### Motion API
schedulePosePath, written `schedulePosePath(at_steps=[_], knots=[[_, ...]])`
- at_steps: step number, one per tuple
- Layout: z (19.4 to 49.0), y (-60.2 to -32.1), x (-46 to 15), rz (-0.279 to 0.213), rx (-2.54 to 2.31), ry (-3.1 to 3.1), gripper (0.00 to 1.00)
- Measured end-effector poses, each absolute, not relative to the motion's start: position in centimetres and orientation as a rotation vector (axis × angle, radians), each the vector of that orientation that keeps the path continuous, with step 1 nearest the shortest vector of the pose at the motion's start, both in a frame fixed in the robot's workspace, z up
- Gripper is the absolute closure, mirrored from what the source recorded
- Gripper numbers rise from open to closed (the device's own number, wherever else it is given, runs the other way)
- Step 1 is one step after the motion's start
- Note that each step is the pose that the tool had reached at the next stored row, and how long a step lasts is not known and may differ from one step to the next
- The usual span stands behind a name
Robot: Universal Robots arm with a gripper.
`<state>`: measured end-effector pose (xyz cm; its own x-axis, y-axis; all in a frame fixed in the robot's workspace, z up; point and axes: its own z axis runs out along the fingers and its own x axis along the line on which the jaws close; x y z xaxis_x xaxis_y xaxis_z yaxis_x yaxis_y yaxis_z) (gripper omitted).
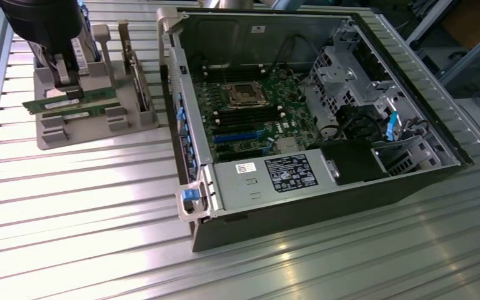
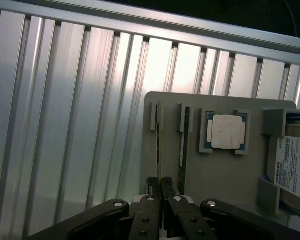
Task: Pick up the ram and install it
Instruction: 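Pick up the ram and move it above insertion slot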
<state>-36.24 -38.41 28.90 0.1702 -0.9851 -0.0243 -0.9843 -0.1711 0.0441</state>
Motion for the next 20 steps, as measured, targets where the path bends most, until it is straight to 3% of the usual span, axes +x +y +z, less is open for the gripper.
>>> schedulePosePath(at_steps=[20], knots=[[30.4,-38.4,-36.2,-0.073,2.389,-2.011,0.87]])
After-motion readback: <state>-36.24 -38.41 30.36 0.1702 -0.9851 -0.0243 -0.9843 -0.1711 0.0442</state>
